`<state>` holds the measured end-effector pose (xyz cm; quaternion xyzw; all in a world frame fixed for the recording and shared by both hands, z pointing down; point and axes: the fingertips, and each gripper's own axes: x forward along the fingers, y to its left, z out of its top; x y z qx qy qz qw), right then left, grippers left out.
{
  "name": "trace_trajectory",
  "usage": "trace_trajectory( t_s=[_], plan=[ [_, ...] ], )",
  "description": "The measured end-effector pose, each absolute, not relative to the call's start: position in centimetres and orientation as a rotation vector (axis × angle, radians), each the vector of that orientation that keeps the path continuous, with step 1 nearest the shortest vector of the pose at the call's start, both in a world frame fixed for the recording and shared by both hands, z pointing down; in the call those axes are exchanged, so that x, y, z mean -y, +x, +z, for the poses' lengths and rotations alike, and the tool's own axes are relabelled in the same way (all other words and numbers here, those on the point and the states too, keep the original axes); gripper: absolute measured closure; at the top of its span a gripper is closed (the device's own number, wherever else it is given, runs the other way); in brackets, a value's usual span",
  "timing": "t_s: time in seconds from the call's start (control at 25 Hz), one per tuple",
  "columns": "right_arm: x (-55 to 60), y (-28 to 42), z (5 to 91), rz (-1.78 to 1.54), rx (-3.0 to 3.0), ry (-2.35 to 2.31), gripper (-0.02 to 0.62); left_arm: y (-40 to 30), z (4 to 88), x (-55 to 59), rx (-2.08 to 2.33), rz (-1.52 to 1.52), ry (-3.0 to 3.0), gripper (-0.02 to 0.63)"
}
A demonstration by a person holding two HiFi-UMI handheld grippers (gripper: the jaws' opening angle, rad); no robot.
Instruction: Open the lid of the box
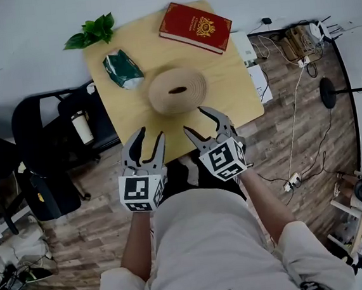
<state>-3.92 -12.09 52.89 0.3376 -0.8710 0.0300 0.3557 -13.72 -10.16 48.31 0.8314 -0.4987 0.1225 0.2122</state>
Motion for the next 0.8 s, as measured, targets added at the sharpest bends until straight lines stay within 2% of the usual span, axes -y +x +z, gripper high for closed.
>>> trace_trajectory(
  t_s=[0.8],
  plan=[
    [13.8,-3.9,59.3,0.014,2.155,0.745,0.307,-13.4,50.0,10.5,1.349,0.388,2.298,0.431]
  ],
)
